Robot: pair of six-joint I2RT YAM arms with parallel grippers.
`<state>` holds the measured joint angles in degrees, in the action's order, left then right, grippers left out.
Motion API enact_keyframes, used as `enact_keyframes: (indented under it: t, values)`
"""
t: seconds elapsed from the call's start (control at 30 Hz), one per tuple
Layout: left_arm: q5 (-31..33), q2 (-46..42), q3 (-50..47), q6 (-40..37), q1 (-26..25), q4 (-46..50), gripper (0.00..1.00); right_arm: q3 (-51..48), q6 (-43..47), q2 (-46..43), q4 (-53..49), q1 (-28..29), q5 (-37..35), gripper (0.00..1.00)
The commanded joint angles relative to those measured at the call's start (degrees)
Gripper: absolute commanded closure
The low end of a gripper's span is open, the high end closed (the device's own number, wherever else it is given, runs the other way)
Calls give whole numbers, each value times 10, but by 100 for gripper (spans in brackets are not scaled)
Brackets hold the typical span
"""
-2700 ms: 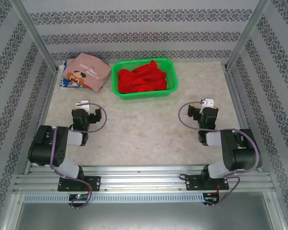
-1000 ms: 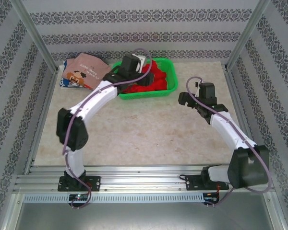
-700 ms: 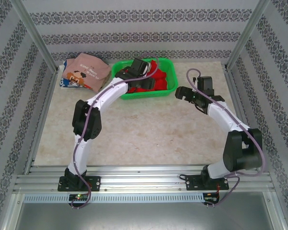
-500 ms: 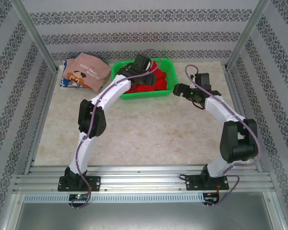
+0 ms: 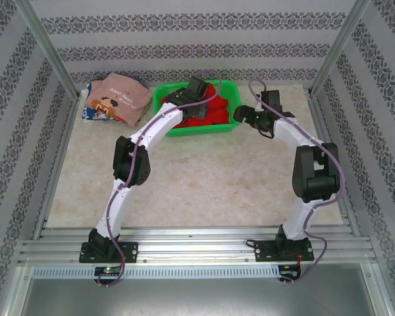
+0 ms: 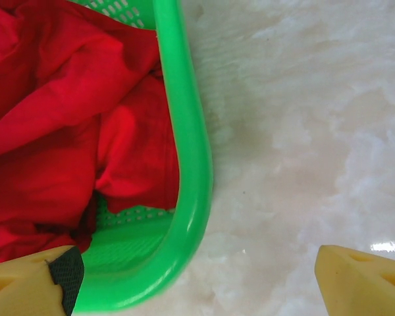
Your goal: Fold and stack the t-shirts
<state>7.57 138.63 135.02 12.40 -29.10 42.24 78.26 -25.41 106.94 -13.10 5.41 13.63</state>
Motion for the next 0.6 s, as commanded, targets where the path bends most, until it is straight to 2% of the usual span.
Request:
enact_keyframes:
  t: [0.0, 0.03, 0.07, 0.13, 0.3, 0.43, 0.57]
  values:
    - [-4, 34, 15, -24, 11, -15, 61, 31, -16, 31, -1, 6, 5, 10]
    - [-7, 39, 22, -26, 13, -19, 78, 35, -22, 39, 7, 6, 7, 10]
    - [-7, 42, 29, -29, 13, -22, 90, 41, -27, 46, 14, 6, 9, 10]
    - [-9, 46, 52, -35, 19, -22, 100, 69, -34, 69, 10, 7, 15, 12]
    - [-12, 7, 63, -45, 25, -15, 100, 126, -51, 112, -1, 11, 20, 17]
    - [-7, -118, -40, -53, 25, -84, 100, 147, -73, 137, -4, 12, 16, 24]
    - [-4, -250, -131, -64, 29, -130, 100, 159, -92, 151, -8, 15, 11, 34]
